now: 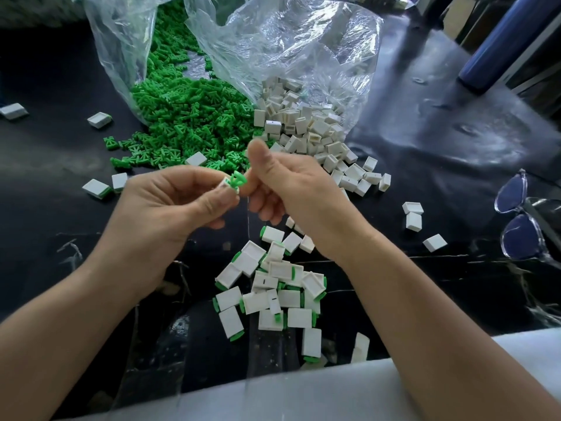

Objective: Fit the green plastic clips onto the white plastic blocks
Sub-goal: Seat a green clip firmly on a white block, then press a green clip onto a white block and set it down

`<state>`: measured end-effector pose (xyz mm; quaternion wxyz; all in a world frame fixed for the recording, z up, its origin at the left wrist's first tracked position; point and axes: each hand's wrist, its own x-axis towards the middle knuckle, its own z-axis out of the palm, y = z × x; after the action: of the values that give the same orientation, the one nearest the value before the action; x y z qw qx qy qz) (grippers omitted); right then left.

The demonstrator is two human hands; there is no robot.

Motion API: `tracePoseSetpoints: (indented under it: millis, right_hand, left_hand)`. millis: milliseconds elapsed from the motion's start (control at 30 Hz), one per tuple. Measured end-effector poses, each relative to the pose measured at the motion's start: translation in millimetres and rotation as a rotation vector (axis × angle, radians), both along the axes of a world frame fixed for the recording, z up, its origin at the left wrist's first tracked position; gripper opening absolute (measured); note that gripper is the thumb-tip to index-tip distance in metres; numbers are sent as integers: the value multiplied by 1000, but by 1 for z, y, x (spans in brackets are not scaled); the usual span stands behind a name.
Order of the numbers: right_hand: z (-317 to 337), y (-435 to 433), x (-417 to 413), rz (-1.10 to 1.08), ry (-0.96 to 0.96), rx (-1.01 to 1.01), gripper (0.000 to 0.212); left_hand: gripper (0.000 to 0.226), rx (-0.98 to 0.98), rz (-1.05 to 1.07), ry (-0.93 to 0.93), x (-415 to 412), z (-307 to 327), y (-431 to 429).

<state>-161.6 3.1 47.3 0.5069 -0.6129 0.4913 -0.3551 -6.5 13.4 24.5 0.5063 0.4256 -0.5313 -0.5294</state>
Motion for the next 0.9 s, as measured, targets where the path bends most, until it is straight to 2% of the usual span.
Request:
tracePoseSetpoints:
  millis: [100, 267, 533, 700, 900]
  right_hand:
    - [0, 2, 6, 59, -130, 224, 50]
    - [0, 6, 14, 228, -334, 446, 58]
    - [0, 9, 17, 162, -312, 426, 50]
    - [-2, 10, 17, 153, -205, 361, 48]
    - [-1, 10, 17, 166, -163, 349, 43]
  left_hand:
    - [16, -12, 10, 42, 0, -1, 0]
    - [17, -14, -51, 70, 0, -1, 2]
    - [21, -75, -99, 94, 1, -4, 3]
    - [19, -126, -146, 97, 1, -4, 4]
    - [19, -145, -158, 5, 6, -9, 0]
